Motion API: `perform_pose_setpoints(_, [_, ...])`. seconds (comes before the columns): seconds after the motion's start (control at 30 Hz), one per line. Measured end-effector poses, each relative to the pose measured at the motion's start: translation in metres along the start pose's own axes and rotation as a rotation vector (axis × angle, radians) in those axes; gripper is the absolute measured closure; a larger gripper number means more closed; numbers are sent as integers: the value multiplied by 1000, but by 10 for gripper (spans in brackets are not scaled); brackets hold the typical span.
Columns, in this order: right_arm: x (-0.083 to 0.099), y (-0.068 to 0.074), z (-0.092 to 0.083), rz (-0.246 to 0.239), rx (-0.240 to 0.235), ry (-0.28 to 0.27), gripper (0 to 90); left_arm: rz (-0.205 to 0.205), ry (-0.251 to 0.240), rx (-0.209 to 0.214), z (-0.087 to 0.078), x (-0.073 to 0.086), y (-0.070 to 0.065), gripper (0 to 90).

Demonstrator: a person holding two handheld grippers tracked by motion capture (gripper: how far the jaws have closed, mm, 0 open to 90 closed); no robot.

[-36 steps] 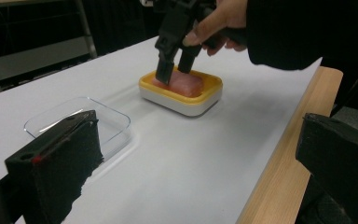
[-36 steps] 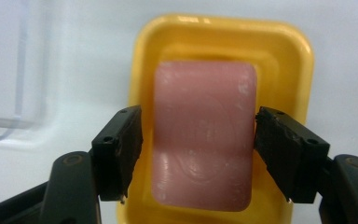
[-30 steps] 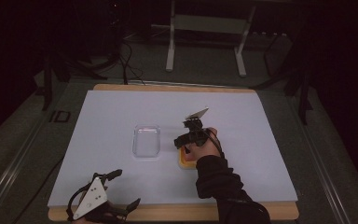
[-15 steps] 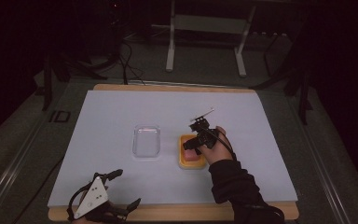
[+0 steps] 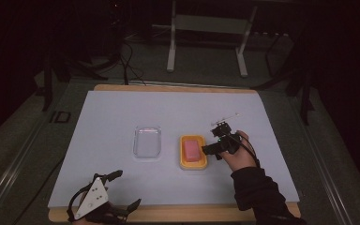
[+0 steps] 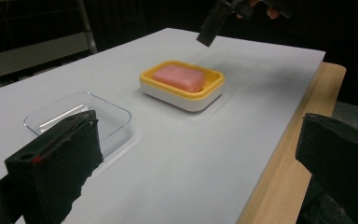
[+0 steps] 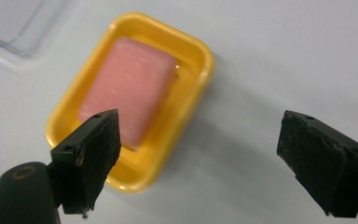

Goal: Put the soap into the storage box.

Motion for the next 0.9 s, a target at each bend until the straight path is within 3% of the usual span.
perform_pose_setpoints(0.3, [17, -18, -10, -12, -31, -57, 135, -4, 3, -5, 0, 1, 1, 5])
perform_pose_setpoints(0.33, [24, -23, -15, -41, -29, -101, 137, -3, 5, -7, 0, 1, 1, 6])
perform_pose_setpoints(0.43, [32, -27, -17, -65, -14, -117, 138, -2, 7, -7, 0, 2, 1, 5])
perform_pose_setpoints(0.6, [46, -30, -20, -86, -35, -148, 139, -1, 8, -9, -1, 2, 0, 5])
perform_pose_setpoints(0.77, [59, -30, -21, -118, -9, -167, 138, -4, 7, -10, -2, 2, 0, 6])
perform_pose_setpoints(0.83, [67, -29, -23, -159, 5, -177, 133, -3, 8, -10, -2, 2, 0, 5])
perform_pose_setpoints(0.9, [73, -30, -23, -161, 8, -179, 132, -2, 9, -10, -2, 2, 0, 5])
Point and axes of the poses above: each handheld gripper's, and its own axes: z roughly forward along the jaws, x roughly out of its underside, y roughly to its left, the point moved 6 cm from there along z, roughly forward along the jaws, and after that the axes turned 4 degrees about -x, right-handed, at the moved point
